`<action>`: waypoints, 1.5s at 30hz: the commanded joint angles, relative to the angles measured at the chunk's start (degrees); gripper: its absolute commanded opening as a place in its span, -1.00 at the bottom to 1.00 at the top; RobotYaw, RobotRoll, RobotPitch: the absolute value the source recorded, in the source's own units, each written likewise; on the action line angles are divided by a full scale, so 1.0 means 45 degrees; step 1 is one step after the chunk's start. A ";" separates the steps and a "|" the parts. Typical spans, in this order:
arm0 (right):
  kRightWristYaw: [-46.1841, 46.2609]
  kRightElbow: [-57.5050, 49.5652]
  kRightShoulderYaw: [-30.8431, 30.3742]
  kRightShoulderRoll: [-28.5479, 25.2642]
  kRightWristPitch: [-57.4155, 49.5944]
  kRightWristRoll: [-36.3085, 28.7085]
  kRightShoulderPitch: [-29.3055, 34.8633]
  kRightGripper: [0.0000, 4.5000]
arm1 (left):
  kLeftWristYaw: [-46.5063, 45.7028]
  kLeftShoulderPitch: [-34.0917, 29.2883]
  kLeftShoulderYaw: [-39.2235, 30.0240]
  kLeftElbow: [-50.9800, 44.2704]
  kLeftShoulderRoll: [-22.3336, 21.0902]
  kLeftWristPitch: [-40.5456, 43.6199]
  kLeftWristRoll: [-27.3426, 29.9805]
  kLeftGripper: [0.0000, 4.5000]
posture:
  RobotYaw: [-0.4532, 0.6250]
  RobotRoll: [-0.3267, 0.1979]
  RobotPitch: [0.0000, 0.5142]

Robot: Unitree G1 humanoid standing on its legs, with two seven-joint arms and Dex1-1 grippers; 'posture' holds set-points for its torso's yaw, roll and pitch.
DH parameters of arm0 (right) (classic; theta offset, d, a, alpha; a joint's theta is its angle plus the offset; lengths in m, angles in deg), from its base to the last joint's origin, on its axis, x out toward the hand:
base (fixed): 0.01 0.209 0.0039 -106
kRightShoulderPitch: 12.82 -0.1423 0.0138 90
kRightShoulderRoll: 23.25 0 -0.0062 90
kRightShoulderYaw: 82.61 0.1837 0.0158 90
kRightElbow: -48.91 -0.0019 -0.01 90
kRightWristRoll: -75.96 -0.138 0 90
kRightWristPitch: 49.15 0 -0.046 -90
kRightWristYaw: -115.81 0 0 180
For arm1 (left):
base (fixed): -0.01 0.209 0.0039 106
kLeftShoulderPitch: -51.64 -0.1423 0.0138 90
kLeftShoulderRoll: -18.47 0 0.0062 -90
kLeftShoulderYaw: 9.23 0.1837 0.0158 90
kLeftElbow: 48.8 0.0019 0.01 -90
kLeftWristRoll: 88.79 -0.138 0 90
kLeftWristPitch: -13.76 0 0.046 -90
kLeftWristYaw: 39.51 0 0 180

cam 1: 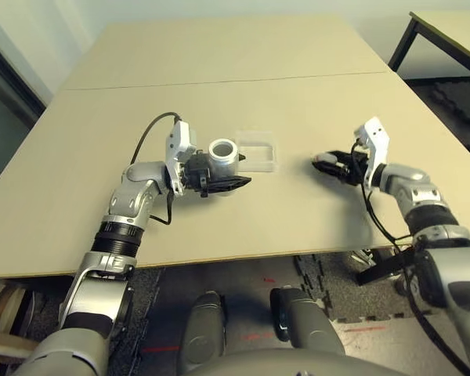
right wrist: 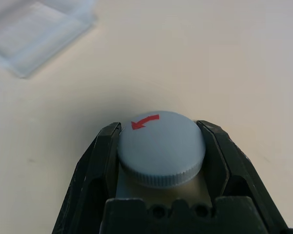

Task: Pour the medicine from the bottle into the box.

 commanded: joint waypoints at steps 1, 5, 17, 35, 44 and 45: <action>0.0705 0.0783 0.0227 0.0216 0.0724 0.0357 -0.0147 0.15 | 0.0012 0.0070 -0.0087 0.0156 -0.0064 -0.0074 -0.0084 0.18 | -0.27 0.25 -0.68; 0.0886 0.1144 0.0195 0.0339 0.1000 0.0675 -0.0116 0.15 | -0.0064 0.0070 -0.0114 0.0125 -0.0087 -0.0110 -0.0107 0.18 | -0.26 0.25 -0.68; -0.0733 0.0277 -0.0162 -0.0159 0.1157 0.1381 -0.0529 1.00 | -0.2795 0.1547 -0.0365 0.2097 0.0121 -0.3374 -0.2072 0.18 | -0.26 0.25 -0.66; -0.5140 -0.6527 -0.0474 -0.1444 -0.2978 -0.0111 0.0685 1.00 | -0.8373 0.5313 0.2783 0.7440 0.0005 -0.7967 -0.8995 0.18 | -0.31 0.25 -0.72; -0.4924 -0.7170 -0.0392 -0.1344 -0.3533 -0.0452 0.0770 1.00 | -1.4244 0.8726 0.8017 0.9907 -0.0101 -0.8678 -1.6465 0.18 | -0.29 0.25 -0.74; -0.4919 -0.7150 -0.0396 -0.1329 -0.3554 -0.0469 0.0740 1.00 | -1.4414 0.9016 0.8227 1.0300 0.0051 -0.8661 -1.6654 0.18 | -0.29 0.25 -0.74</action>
